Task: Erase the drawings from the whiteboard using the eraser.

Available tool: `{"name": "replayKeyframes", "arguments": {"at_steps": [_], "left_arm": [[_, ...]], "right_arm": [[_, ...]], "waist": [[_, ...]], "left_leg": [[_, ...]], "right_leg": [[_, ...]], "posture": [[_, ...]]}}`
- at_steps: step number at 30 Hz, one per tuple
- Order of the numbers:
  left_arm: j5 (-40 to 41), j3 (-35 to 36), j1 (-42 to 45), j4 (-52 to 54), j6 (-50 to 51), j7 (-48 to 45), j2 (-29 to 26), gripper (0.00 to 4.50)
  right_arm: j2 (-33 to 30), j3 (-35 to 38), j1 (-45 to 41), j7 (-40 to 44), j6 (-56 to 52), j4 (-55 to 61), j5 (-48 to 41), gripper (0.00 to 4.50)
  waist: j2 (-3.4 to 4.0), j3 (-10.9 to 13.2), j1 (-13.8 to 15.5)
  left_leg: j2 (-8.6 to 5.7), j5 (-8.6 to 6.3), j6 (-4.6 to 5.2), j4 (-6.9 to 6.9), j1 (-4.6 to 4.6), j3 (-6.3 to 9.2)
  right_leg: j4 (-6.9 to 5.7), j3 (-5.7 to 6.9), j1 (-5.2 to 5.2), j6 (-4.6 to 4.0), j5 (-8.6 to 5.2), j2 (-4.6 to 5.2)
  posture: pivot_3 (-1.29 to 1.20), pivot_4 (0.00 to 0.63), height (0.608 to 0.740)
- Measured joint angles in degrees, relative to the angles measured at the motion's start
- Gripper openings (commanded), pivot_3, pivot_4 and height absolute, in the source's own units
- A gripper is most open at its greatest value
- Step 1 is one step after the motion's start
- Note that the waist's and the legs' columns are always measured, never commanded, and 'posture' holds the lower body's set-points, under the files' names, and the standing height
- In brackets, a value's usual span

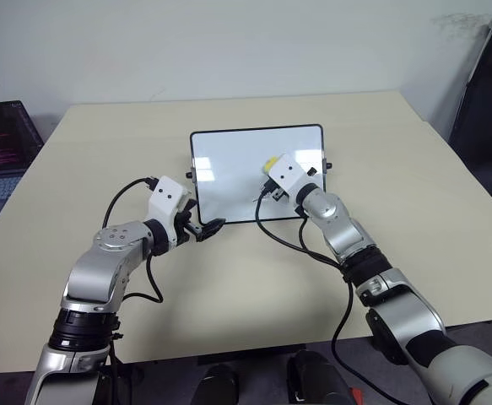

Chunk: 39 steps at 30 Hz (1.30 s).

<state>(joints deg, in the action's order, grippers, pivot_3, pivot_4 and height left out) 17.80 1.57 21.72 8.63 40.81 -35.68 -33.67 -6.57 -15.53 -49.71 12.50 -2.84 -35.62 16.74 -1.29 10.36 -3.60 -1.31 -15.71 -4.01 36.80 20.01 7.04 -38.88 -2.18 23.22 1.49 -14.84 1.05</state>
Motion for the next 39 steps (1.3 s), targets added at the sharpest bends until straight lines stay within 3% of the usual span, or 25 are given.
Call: {"name": "replayKeyframes", "arguments": {"at_steps": [13, 28, 39], "left_arm": [[-0.2, -0.1, 0.0, 0.0, -0.3, -0.1, 0.1, 4.50], [-0.2, -1.3, 0.5, -0.9, -1.4, -0.3, 0.6, 4.50], [-0.2, -1.3, 0.5, -1.3, -1.5, -0.3, 0.9, 4.50]], "right_arm": [[0.7, -0.3, 0.6, 2.3, -3.4, 2.2, 0.1, 1.32], [-1.2, -0.3, 7.4, 5.1, -9.0, 11.2, -0.1, 1.32], [0.9, 4.3, 12.1, 8.7, -15.3, 18.9, -8.7, 1.32]], "waist": [[-0.01, 0.0, -0.1], [-0.03, 0.0, 0.3], [-0.03, 0.1, 0.3]], "left_leg": [[0.00, 0.00, 0.00, -0.04, 0.00, 0.00], [0.00, 0.00, -0.01, -0.03, -0.01, 0.02], [0.02, 0.00, -0.01, -0.07, 0.10, 0.04]], "right_leg": [[0.02, -0.01, 0.02, 0.00, 0.00, 0.00], [0.05, 0.01, -0.03, 0.02, 0.00, 0.00], [0.16, 0.03, 0.05, 0.02, 0.00, 0.00]], "posture": [[0.00, 0.150, 0.740], [0.00, 0.150, 0.740], [0.00, 0.150, 0.740]]}}
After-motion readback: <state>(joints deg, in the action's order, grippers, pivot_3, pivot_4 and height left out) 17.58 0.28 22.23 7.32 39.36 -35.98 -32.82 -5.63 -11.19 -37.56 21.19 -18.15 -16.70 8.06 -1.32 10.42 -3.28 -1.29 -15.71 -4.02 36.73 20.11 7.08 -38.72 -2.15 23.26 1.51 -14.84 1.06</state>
